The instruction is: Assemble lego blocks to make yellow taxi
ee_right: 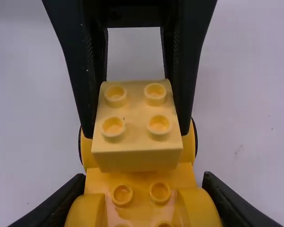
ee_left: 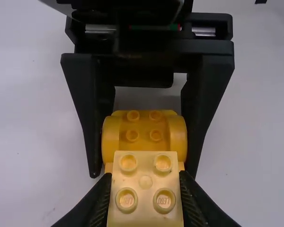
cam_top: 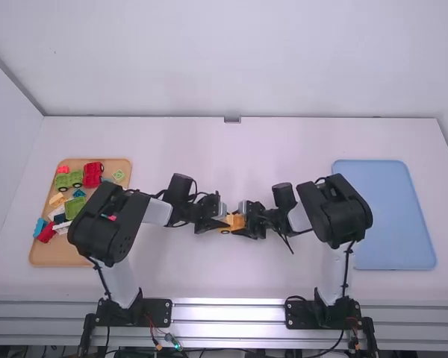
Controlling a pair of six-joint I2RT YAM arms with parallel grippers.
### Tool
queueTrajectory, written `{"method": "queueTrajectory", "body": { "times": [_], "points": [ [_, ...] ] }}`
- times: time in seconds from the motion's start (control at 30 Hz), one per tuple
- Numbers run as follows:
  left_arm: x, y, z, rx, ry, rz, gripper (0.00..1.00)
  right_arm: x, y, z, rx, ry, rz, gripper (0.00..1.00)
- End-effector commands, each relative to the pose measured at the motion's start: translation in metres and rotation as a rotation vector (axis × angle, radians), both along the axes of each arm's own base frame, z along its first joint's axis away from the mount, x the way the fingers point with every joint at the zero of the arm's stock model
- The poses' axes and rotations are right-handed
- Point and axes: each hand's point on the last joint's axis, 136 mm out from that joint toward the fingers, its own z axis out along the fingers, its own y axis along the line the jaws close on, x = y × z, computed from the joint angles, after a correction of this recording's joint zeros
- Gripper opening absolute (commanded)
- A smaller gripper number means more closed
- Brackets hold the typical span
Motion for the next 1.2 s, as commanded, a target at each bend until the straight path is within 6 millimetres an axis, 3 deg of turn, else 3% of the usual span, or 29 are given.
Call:
{"method": "queueTrajectory", "body": {
  "times": [0.0,0.03,0.07,0.1,0.27,0.43,0.5,0.57,0.87,1.03,1.17],
  "points": [
    [0.0,0.009,-0.016,0.07,0.018,0.039,0.36,-0.005,-0.003,-0.01,-0.029,0.016,-0.006,0.5],
    [0.0,0.009,-0.016,0.07,0.018,0.039,0.39,-0.005,-0.003,-0.01,-0.03,0.016,-0.006,0.51],
    [0.0,0.009,-0.016,0.069,0.017,0.039,0.53,-0.004,-0.003,-0.01,-0.031,0.016,-0.009,0.51],
    [0.0,0.009,-0.016,0.069,0.014,0.04,0.59,-0.004,-0.004,-0.01,-0.031,0.016,-0.011,0.51],
    [0.002,0.008,-0.008,0.058,0.004,0.041,0.67,-0.004,-0.004,-0.01,-0.032,0.016,-0.012,0.51],
    [0.004,0.006,0.027,0.035,-0.063,0.041,0.75,-0.003,-0.005,-0.01,-0.029,0.017,-0.015,0.51],
    [0.005,0.006,0.036,0.027,-0.086,0.04,0.72,-0.003,-0.005,-0.01,-0.028,0.016,-0.014,0.51],
    [0.004,0.003,0.042,0.021,-0.099,0.036,0.05,-0.005,-0.002,-0.009,-0.028,0.015,-0.004,0.51],
    [-0.003,-0.002,0.021,-0.013,0.003,0.019,0.02,-0.006,-0.001,-0.009,-0.027,0.013,0.0,0.51],
    [-0.005,0.003,-0.005,0.038,0.062,0.042,0.02,-0.006,-0.001,-0.009,-0.028,0.012,-0.001,0.51],
    [-0.004,0.018,-0.025,0.143,0.104,0.103,0.02,-0.006,-0.001,-0.009,-0.028,0.013,-0.001,0.51]
  ]
}}
